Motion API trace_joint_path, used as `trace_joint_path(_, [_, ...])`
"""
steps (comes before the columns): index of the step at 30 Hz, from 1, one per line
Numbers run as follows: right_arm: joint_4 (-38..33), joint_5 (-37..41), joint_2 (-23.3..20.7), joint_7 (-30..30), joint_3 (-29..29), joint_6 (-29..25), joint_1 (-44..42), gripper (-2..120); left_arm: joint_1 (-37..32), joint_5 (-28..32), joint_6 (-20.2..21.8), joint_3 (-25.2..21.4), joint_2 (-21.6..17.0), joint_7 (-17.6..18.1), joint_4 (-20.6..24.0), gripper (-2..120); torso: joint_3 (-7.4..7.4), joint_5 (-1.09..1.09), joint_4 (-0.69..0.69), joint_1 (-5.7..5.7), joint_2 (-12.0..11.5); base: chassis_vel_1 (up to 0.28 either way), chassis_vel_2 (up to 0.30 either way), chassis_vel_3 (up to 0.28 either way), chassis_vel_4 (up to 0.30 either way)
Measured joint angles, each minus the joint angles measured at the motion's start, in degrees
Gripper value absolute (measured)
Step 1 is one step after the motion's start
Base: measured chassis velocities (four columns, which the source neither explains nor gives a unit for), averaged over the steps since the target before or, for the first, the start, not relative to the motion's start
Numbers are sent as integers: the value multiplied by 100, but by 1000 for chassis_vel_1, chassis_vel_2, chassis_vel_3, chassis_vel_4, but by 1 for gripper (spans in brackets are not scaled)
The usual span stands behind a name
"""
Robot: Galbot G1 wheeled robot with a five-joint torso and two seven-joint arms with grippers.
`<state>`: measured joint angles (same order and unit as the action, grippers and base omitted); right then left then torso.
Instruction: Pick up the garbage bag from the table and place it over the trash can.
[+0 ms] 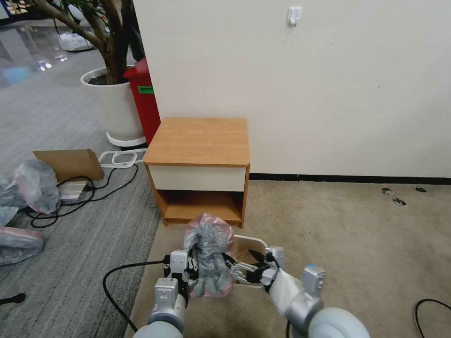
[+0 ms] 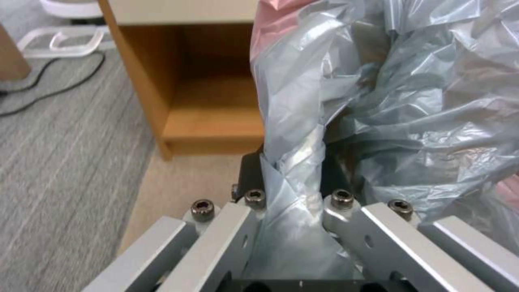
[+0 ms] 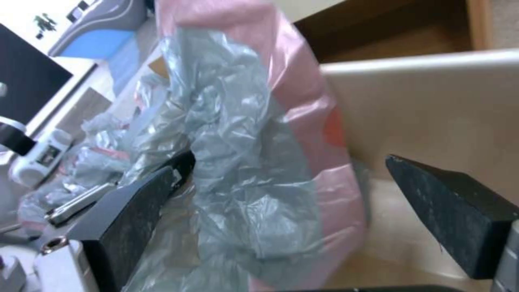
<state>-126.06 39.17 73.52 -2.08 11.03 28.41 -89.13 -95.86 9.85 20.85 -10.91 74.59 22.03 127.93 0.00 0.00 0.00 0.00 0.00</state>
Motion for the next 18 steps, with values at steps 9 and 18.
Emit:
trace_joint_path(9, [366, 53, 212, -137, -96, -171, 343, 100, -47, 2, -215, -132, -9, -282, 122, 5, 0, -1, 0, 0, 0, 0, 0, 0, 0])
trace_joint_path(18, [516, 83, 240, -27, -84, -267, 519, 75, -31, 128, -264, -149, -1, -370, 119, 5, 0, 0, 0, 0, 0, 0, 0, 0, 0])
